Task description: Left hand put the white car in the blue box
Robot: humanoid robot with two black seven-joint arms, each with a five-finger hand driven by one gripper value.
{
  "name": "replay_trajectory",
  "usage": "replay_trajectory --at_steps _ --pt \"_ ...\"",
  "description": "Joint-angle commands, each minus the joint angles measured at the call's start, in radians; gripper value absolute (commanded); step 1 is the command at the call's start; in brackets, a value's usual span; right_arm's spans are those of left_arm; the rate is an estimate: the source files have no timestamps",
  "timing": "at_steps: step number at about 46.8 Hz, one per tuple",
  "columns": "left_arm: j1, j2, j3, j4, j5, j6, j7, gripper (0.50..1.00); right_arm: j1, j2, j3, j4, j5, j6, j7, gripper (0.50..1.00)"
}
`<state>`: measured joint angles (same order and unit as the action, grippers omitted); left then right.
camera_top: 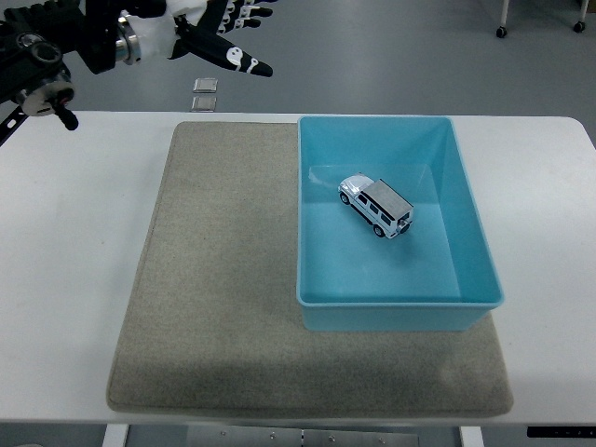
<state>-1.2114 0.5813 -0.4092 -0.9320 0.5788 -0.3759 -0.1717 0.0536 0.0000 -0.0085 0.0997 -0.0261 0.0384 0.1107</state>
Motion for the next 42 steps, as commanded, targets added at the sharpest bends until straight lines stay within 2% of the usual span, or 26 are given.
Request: replay_trajectory --at_steps 1,9,16,22,29,42 --pt "0.022 0.058 0.001 0.012 -0.117 -0.044 0.001 1.0 0.0 0.0 -0.001 0.0 0.0 0.0 0.0 0.936" --pt "0.093 0.117 -0.002 0.045 -0.272 -0.126 0.001 1.0 0.0 0.0 0.001 0.0 0.0 0.0 0.0 0.936" --pt "0.164 0.118 -0.008 0.091 -0.448 -0.153 0.001 1.0 0.0 0.0 -0.001 0.0 0.0 0.0 0.0 0.936" --pt "0.202 0.117 -0.006 0.145 -0.566 -0.235 0.001 1.0 0.0 0.0 -0.001 0.0 0.0 0.0 0.0 0.936" --pt "0.239 0.104 -0.006 0.186 -0.606 -0.235 0.003 1.0 0.0 0.0 0.001 0.0 0.0 0.0 0.0 0.936" --pt "0.279 0.101 -0.005 0.186 -0.701 -0.235 0.014 1.0 0.0 0.0 0.001 0.0 0.0 0.0 0.0 0.936"
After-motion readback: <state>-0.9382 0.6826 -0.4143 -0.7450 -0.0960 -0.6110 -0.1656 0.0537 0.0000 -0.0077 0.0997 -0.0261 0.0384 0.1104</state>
